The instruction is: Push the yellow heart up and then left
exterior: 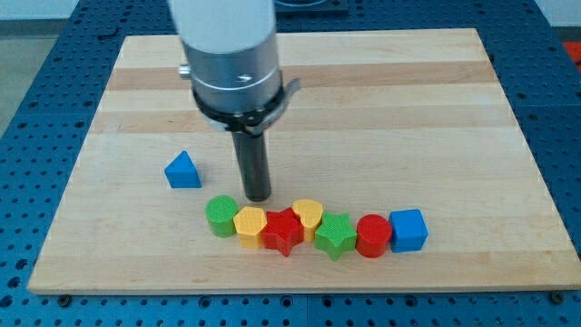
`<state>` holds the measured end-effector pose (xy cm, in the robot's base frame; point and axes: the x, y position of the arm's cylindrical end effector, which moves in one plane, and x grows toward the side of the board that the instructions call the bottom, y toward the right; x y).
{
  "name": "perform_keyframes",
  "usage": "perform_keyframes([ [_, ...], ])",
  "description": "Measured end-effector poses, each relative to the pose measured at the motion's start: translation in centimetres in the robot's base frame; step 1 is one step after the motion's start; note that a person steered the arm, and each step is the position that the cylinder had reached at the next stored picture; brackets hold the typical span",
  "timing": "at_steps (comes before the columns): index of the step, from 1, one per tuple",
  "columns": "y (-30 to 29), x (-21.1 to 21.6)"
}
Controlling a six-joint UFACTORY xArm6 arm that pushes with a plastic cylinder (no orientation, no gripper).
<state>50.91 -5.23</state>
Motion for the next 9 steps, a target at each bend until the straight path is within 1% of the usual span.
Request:
perform_keyframes([
  [1,-0.3,-0.2],
  [3,-1.1,-4.9],
  [4,-4.1,-3.7],
  [5,-7.3,0.6],
  [6,-8.7,3.8],
  [7,-11.7,8.7],
  [8,-10.5,11.0],
  [9,-2.5,10.8],
])
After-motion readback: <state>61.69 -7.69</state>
